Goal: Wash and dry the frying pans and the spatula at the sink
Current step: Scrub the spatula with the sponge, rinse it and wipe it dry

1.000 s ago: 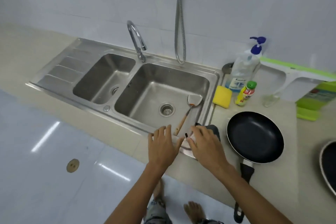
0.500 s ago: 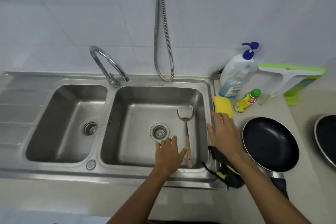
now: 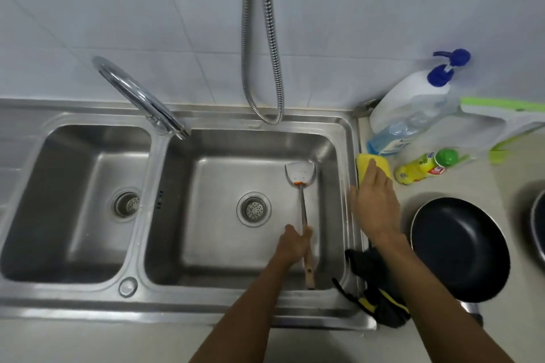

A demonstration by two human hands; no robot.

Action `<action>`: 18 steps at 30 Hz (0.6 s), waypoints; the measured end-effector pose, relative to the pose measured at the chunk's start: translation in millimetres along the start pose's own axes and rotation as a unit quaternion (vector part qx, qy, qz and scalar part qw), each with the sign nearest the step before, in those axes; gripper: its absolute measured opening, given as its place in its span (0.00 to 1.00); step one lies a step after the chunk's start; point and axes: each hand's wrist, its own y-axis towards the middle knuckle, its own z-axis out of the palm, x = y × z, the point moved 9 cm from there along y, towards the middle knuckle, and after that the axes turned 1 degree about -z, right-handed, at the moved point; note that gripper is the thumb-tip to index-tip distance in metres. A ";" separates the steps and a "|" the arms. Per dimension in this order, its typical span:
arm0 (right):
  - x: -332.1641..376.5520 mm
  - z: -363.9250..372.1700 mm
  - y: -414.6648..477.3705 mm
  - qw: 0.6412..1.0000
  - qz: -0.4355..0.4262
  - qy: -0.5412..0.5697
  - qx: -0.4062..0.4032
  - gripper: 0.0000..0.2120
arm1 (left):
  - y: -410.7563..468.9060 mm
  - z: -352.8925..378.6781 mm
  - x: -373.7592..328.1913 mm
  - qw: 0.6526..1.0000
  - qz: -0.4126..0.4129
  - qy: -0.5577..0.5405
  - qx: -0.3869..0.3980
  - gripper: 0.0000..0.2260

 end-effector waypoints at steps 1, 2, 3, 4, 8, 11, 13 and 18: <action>-3.5 1.4 1.9 1.000 0.003 -0.012 0.003 0.29 | 4.9 9.7 5.3 0.997 -0.021 -0.070 0.015 0.31; -5.8 -0.1 4.2 1.000 -0.002 -0.029 0.003 0.25 | 10.3 20.9 10.5 0.990 -0.038 -0.132 0.036 0.27; -7.1 -2.9 6.7 0.999 -0.013 -0.046 -0.005 0.21 | 13.3 29.7 12.9 0.981 -0.049 -0.179 0.056 0.23; -8.3 -6.5 9.4 0.998 -0.023 -0.059 -0.018 0.17 | 12.9 34.6 12.8 0.975 -0.057 -0.201 0.069 0.19; -10.4 -7.1 12.9 0.998 -0.015 -0.044 -0.033 0.15 | 0.4 23.8 2.6 0.966 -0.042 -0.253 0.038 0.09; -14.5 2.8 6.6 0.999 0.034 0.005 0.020 0.16 | -11.4 0.8 5.2 0.967 -0.019 -0.253 0.017 0.09; -14.6 4.3 2.1 0.997 0.054 0.015 0.049 0.17 | -19.7 -14.3 12.5 0.971 0.002 -0.239 0.015 0.09; 17.8 -18.1 -19.1 0.985 0.058 0.165 0.008 0.24 | -48.1 -52.0 34.9 0.964 0.021 -0.263 -0.002 0.08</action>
